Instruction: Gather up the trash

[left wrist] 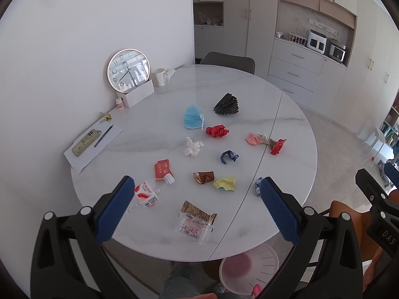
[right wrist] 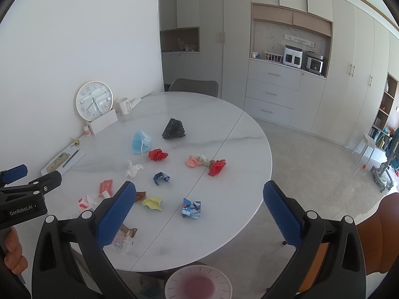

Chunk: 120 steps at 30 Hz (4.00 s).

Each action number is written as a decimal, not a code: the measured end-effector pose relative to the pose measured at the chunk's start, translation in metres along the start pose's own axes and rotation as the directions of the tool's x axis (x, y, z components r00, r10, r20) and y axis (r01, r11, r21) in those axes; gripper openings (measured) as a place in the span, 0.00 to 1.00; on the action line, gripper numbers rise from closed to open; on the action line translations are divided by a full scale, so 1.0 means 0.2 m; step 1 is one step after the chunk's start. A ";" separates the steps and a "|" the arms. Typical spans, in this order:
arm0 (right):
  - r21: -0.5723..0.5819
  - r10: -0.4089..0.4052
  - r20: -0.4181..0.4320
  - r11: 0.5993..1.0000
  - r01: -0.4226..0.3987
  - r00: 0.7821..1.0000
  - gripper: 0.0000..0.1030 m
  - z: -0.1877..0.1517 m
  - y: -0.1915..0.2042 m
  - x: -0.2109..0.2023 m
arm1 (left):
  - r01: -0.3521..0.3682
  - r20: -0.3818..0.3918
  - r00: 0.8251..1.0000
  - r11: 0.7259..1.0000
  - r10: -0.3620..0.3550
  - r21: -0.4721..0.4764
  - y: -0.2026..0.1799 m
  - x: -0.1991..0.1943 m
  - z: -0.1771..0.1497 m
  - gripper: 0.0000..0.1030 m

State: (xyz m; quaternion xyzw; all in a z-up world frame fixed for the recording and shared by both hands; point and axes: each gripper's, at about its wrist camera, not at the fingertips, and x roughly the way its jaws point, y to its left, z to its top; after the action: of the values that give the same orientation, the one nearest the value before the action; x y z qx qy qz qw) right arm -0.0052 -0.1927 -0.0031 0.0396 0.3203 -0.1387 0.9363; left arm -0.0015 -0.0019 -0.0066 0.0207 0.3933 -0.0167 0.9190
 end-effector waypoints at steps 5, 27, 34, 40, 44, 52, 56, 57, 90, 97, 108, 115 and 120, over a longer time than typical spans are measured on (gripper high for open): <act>0.000 0.001 -0.003 1.000 -0.001 1.000 0.98 0.01 -0.01 0.00 | 0.002 -0.004 1.000 1.000 -0.002 -0.003 -0.01 0.00 -0.01 0.94; 0.002 0.000 -0.013 1.000 0.000 1.000 0.98 -0.02 -0.01 0.01 | 0.006 -0.017 1.000 1.000 -0.007 -0.007 0.03 0.02 0.01 0.94; 0.001 0.001 -0.015 1.000 -0.001 1.000 0.98 -0.01 -0.01 0.01 | 0.006 -0.015 1.000 1.000 -0.006 -0.008 0.03 0.02 0.00 0.94; 0.000 -0.001 -0.014 1.000 0.001 1.000 0.98 -0.02 -0.01 0.01 | 0.009 -0.015 1.000 1.000 -0.009 -0.006 0.03 0.02 -0.01 0.94; 0.003 0.001 -0.014 1.000 -0.001 1.000 0.98 -0.01 -0.01 0.01 | 0.010 -0.018 1.000 1.000 -0.010 -0.011 0.03 0.02 -0.02 0.94; 0.001 0.001 -0.014 1.000 -0.001 1.000 0.98 -0.02 -0.01 0.02 | 0.011 -0.019 1.000 1.000 -0.011 -0.010 0.04 0.02 -0.02 0.94; 0.001 0.001 -0.016 1.000 -0.001 1.000 0.98 -0.02 -0.01 0.02 | 0.011 -0.020 1.000 1.000 -0.012 -0.012 0.04 0.02 -0.02 0.94; 0.001 0.001 -0.017 1.000 -0.001 1.000 0.98 -0.03 -0.01 0.02 | 0.012 -0.020 1.000 1.000 -0.012 -0.013 0.04 0.02 -0.02 0.94; -0.138 0.241 -0.349 0.943 -0.304 0.906 0.98 -0.62 0.52 0.88 | 0.063 -0.147 0.988 0.980 -0.036 0.186 0.55 0.79 -0.43 0.94; -0.059 0.221 -0.467 0.958 -0.280 0.856 0.98 -0.72 0.80 1.07 | 0.104 -0.214 0.976 0.925 -0.026 0.365 0.77 1.11 -0.40 0.94; 0.195 0.167 -0.612 0.979 -0.057 0.773 0.98 -0.82 0.95 1.31 | 0.366 -0.353 0.920 0.692 -0.170 0.622 0.80 1.46 -0.40 0.93; 0.245 0.132 -0.659 0.968 0.046 0.740 0.98 -0.88 1.03 1.39 | 0.489 -0.446 0.863 0.617 -0.237 0.617 0.75 1.57 -0.43 0.75; 0.243 0.125 -0.652 0.969 0.049 0.748 0.82 -0.88 1.03 1.39 | 0.517 -0.477 0.842 0.628 -0.251 0.582 0.77 1.61 -0.44 0.59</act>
State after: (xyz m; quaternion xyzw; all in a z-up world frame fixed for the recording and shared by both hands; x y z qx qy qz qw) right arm 0.1608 -0.0310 -0.3146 0.2079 0.6107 -0.1348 0.7521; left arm 0.1649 0.1514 -0.2964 0.2787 0.5100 -0.3572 0.7312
